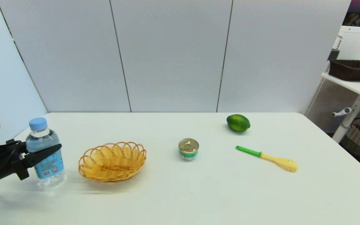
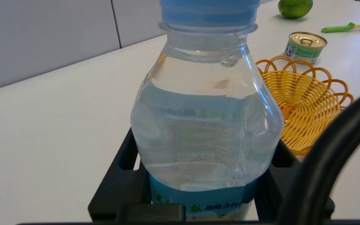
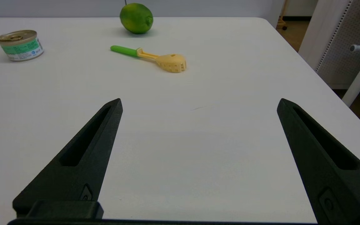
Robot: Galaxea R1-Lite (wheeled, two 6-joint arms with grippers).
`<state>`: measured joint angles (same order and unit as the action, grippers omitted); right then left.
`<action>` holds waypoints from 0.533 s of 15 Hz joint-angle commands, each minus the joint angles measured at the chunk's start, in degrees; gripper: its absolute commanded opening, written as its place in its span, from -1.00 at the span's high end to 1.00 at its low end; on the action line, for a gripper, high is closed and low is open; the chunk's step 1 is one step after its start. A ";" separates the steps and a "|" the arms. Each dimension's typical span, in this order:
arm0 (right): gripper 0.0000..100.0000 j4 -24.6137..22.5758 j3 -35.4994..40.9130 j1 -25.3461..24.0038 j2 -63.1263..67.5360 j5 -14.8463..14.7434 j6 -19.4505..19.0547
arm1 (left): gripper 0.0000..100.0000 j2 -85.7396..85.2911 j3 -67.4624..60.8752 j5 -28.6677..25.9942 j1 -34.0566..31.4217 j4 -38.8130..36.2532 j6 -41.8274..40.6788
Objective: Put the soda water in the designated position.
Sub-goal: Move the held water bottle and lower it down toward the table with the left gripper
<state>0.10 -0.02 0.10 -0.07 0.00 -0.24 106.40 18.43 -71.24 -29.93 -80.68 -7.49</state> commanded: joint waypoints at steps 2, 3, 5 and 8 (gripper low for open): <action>-1.00 -0.01 -0.06 -0.01 0.07 0.00 -0.02 | 1.00 2.85 1.34 -0.30 0.05 -0.71 -0.16; -1.00 -0.01 0.02 -0.01 -0.10 0.00 -0.02 | 1.00 3.11 2.05 -0.30 0.05 -0.62 -0.16; -1.00 -0.01 0.02 -0.01 0.07 0.00 -0.02 | 1.00 3.55 2.84 -0.21 0.13 -0.62 -0.07; -1.00 -0.01 0.02 -0.01 0.07 0.00 0.07 | 1.00 3.73 5.91 0.31 0.22 -0.62 0.45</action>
<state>0.10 -0.02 0.10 -0.07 0.00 -0.21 109.79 22.35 -70.97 -29.77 -80.84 -7.30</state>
